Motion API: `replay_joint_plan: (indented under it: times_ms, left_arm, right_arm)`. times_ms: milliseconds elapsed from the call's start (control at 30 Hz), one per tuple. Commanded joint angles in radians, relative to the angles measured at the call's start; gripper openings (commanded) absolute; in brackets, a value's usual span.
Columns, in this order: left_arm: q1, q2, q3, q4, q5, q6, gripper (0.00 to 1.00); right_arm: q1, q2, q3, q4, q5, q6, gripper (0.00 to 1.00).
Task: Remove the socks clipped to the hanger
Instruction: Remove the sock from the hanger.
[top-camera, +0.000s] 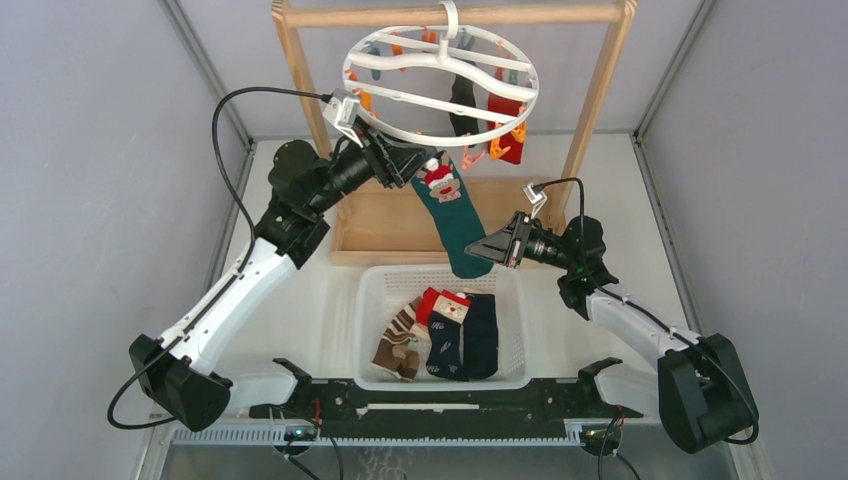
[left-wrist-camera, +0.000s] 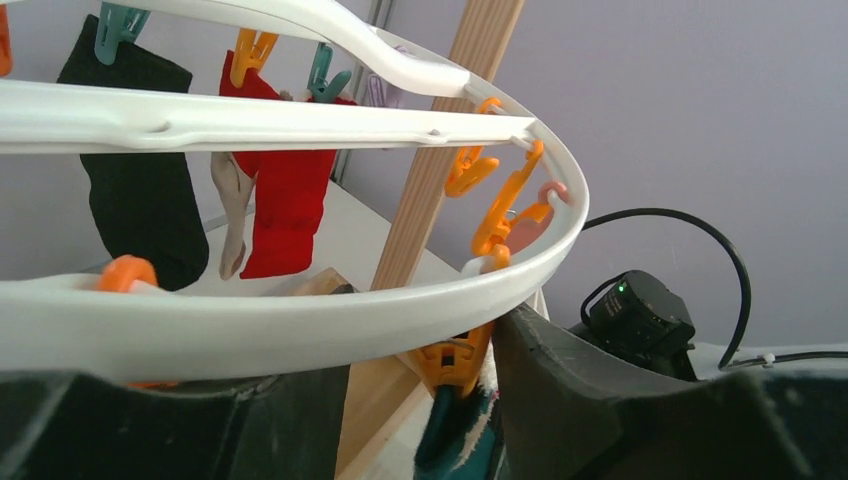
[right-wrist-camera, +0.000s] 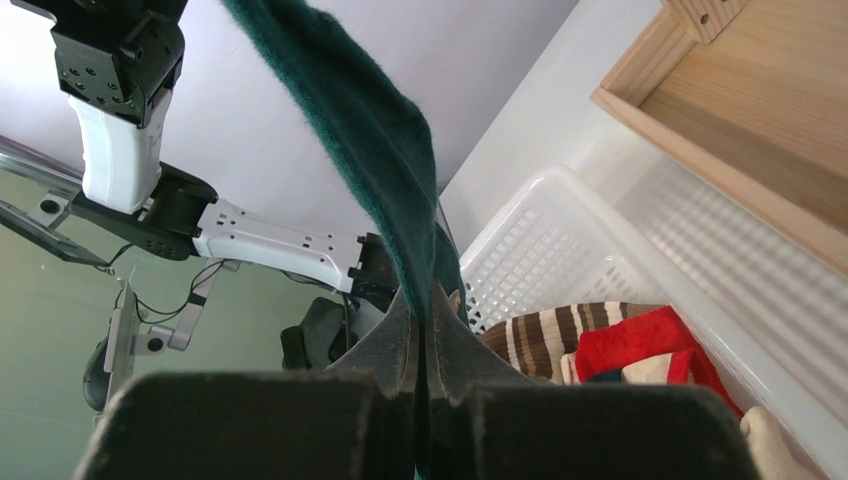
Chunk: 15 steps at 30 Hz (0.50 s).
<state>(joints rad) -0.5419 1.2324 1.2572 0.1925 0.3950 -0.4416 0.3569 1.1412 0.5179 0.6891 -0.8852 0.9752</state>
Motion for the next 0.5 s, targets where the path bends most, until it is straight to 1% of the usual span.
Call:
replay_joint_plan:
  times_ms: [0, 100, 267, 333, 467]
  left_arm:
    - [0.006, -0.028, 0.034, 0.031, -0.014, 0.01, 0.58]
    - [0.005, -0.036, 0.027, 0.031, -0.021, 0.011, 0.63]
    - [0.005, -0.055, 0.014, 0.039, -0.021, 0.007, 0.67]
    - [0.006, -0.063, 0.009, 0.044, -0.02, 0.004, 0.71]
    - [0.011, -0.068, -0.001, 0.057, -0.01, -0.012, 0.71]
  right_arm:
    - [0.008, 0.002, 0.002, 0.043, -0.003, -0.003, 0.0]
    - [0.008, 0.001, 0.002, 0.042, -0.004, -0.003, 0.0]
    - [0.008, 0.003, 0.002, 0.042, -0.004, -0.003, 0.0]
    - [0.009, 0.005, 0.002, 0.043, -0.004, -0.004, 0.0]
    - [0.008, 0.005, 0.002, 0.044, -0.004, -0.003, 0.0]
